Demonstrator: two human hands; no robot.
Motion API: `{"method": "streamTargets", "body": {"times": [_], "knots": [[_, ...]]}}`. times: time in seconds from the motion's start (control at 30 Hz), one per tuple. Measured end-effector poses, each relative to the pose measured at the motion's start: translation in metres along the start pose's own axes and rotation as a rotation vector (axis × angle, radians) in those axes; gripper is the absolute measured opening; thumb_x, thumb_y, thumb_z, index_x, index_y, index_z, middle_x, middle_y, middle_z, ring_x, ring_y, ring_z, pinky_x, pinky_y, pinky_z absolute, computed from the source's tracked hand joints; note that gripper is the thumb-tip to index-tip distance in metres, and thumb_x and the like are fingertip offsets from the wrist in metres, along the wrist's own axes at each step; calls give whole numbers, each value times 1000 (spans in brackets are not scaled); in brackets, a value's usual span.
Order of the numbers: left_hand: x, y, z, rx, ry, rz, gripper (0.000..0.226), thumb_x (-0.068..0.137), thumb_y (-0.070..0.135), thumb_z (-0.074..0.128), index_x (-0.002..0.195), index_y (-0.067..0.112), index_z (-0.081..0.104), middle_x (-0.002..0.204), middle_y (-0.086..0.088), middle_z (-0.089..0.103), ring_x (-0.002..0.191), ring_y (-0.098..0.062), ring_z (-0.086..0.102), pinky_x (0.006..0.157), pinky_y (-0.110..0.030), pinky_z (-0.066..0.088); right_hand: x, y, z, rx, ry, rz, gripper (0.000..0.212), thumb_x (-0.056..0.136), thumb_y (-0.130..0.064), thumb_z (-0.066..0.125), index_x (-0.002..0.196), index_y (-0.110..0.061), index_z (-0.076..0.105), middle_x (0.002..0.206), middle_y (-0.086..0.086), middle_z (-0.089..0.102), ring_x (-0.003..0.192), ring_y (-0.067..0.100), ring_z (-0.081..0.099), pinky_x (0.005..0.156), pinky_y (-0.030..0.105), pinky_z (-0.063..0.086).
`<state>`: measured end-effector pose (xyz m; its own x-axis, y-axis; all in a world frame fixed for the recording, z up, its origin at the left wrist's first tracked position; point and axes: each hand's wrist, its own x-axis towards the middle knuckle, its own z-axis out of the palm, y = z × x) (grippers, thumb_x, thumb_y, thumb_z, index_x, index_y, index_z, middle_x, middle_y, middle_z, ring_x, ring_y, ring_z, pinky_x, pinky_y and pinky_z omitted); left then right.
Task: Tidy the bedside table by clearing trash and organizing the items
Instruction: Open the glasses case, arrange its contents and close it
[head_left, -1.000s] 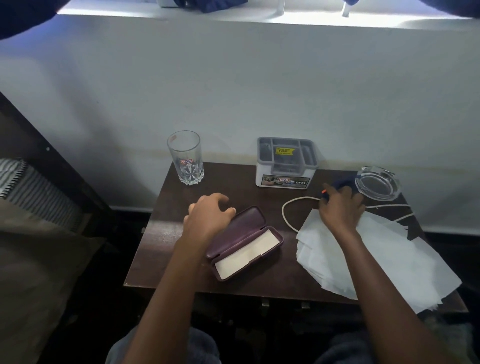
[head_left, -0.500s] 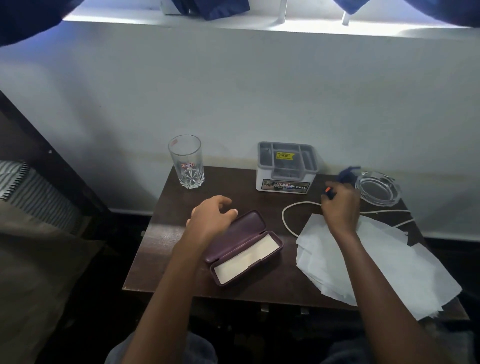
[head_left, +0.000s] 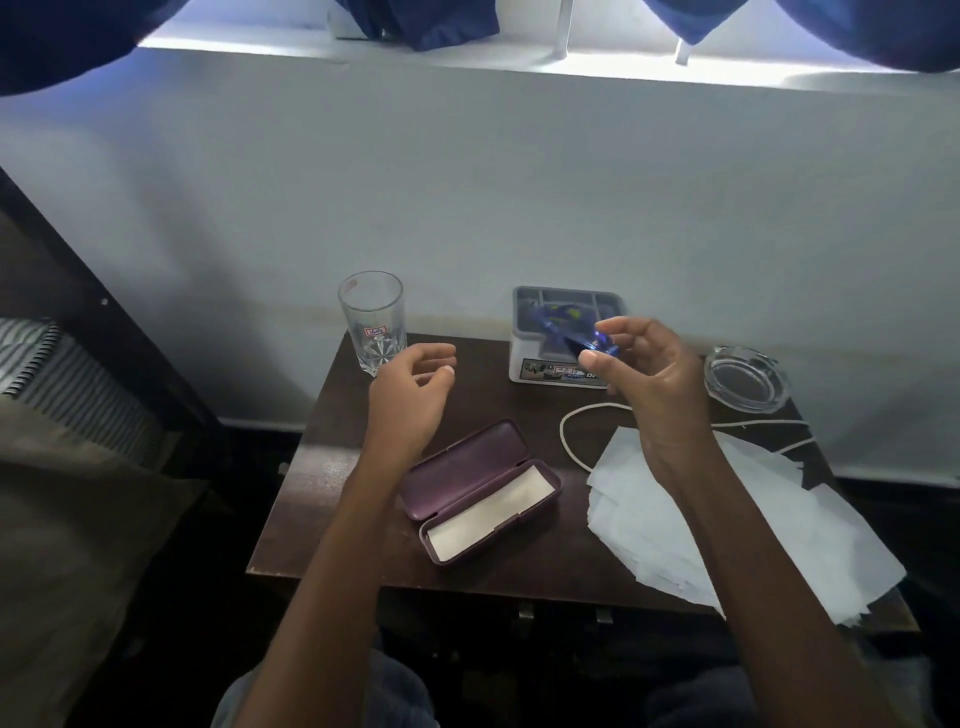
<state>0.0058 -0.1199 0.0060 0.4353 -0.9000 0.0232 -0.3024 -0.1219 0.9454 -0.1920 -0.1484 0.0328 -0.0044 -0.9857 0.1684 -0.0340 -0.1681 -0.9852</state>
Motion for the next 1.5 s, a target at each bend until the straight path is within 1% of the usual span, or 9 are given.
{"method": "streamTargets", "body": {"times": [0.23, 0.43, 0.57, 0.7, 0.87, 1.03, 1.2, 1.37, 1.5], "knots": [[-6, 6, 3, -44, -188, -52, 44, 90, 24, 59, 133, 20, 49, 116, -2, 60, 104, -16, 59, 92, -34, 47, -3, 14, 7, 258, -78, 273, 15, 90, -7, 54, 90, -15, 67, 92, 9, 68, 82, 22, 62, 62, 26, 47], [-10, 9, -15, 0, -326, -155, 24, 87, 18, 64, 110, 10, 61, 97, -9, 67, 71, -12, 62, 58, -17, 49, 4, 35, 9, 52, -206, 305, 16, 93, -13, 51, 90, -16, 66, 85, 6, 70, 76, 19, 64, 62, 22, 46], [-10, -3, -25, 201, -416, -259, 28, 79, 12, 73, 103, 8, 60, 89, -13, 69, 61, -11, 61, 45, -11, 44, 4, 47, 12, -114, -347, 327, 17, 93, -11, 52, 87, -18, 67, 82, -3, 64, 80, 10, 55, 64, 19, 42], [-13, -14, -22, 505, -538, -287, 23, 73, 21, 79, 85, 17, 59, 77, -3, 68, 55, -6, 62, 53, -20, 49, 7, 51, 16, -341, -495, 311, 18, 91, -5, 53, 97, -4, 70, 86, 2, 66, 78, 6, 58, 63, 7, 47], [-22, -20, -15, 808, -610, -292, 23, 66, 35, 82, 63, 28, 60, 80, 4, 64, 82, -15, 62, 81, -30, 51, 9, 65, 17, -587, -681, 275, 14, 86, -4, 61, 94, -3, 73, 90, 8, 69, 86, 16, 62, 88, 36, 49], [-26, -21, -7, 856, -689, -328, 16, 71, 31, 78, 77, 17, 72, 71, -1, 65, 84, -20, 68, 80, -31, 51, 7, 68, 14, -725, -801, 212, 13, 86, -9, 62, 93, -6, 73, 85, -4, 62, 92, 40, 62, 83, 49, 52], [-25, -23, -5, 897, -662, -353, 15, 70, 20, 79, 69, 18, 65, 73, 0, 66, 73, -17, 62, 76, -29, 52, 3, 70, 16, -846, -827, 162, 17, 89, -19, 61, 101, -14, 72, 85, -18, 45, 116, 22, 36, 104, 38, 32], [-22, -27, -5, 932, -667, -361, 18, 63, 20, 83, 61, 19, 65, 71, -1, 65, 89, -26, 69, 82, -35, 53, 1, 70, 18, -870, -826, 187, 17, 89, -19, 60, 100, -13, 70, 86, -8, 44, 106, 17, 33, 93, 29, 29], [-19, -32, -4, 930, -693, -377, 20, 57, 23, 85, 61, 18, 66, 63, 2, 63, 76, -22, 68, 75, -31, 51, 2, 67, 17, -847, -800, 209, 8, 84, -14, 66, 89, -10, 69, 77, -7, 49, 85, 12, 48, 68, 19, 41]]}}
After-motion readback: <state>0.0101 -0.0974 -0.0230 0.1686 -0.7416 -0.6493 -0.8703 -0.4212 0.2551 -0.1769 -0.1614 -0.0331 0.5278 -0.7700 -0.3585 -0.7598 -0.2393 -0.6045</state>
